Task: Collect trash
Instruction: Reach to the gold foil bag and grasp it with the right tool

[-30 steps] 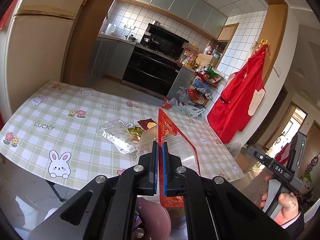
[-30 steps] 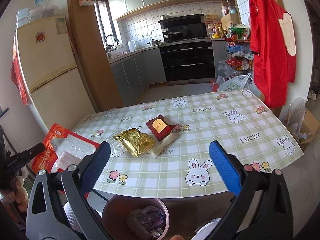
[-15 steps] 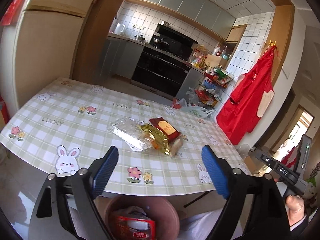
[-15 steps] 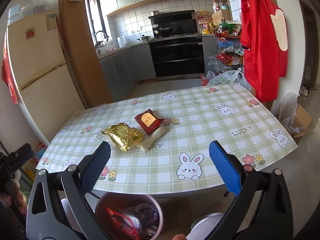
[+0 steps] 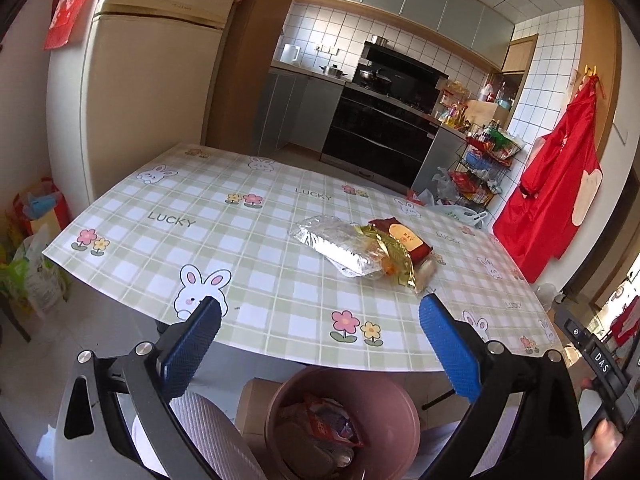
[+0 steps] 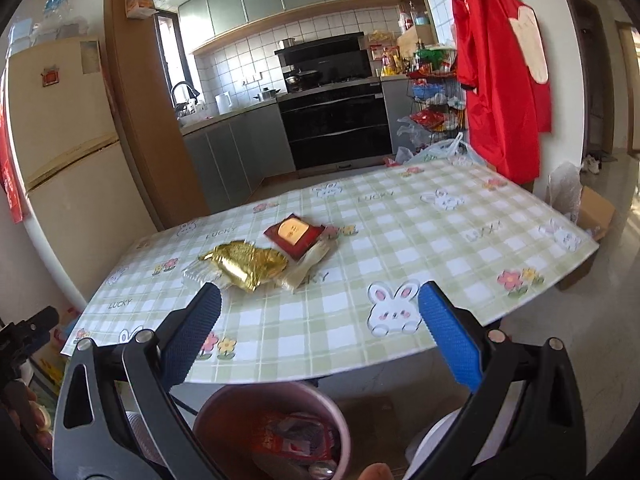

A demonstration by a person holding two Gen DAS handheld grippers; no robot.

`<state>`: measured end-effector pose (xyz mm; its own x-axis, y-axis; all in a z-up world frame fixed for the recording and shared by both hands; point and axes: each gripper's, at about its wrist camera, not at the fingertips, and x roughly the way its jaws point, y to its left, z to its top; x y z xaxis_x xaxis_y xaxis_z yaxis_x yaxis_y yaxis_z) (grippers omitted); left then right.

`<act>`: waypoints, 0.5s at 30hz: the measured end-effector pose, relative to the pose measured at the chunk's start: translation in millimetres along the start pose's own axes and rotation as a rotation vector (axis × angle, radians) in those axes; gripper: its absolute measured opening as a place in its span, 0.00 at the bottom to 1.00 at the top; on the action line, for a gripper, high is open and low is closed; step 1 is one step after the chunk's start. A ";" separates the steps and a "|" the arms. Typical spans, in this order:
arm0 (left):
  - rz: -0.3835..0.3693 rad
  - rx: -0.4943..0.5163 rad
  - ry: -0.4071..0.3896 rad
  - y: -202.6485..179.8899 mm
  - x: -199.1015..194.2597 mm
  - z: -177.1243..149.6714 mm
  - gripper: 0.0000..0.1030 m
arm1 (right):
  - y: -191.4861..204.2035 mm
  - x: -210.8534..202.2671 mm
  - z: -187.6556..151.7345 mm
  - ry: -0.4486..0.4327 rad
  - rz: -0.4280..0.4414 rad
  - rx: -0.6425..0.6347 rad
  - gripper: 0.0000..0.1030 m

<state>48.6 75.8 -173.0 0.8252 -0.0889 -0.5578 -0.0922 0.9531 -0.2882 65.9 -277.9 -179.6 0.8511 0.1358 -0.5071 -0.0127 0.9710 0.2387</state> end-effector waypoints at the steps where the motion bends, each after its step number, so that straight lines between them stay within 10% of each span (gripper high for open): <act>1: 0.002 -0.002 0.012 -1.0 2.4 -6.2 0.94 | 2.6 4.3 -4.0 0.020 0.007 -0.012 0.95; 15: 0.027 0.033 0.135 -0.5 43.5 -47.9 0.94 | 2.5 51.9 -23.7 0.197 0.098 -0.085 0.94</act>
<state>57.9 57.6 -234.5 0.7399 -0.0989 -0.6654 -0.0934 0.9645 -0.2472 97.5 -263.7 -225.0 0.7248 0.2579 -0.6388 -0.1416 0.9633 0.2282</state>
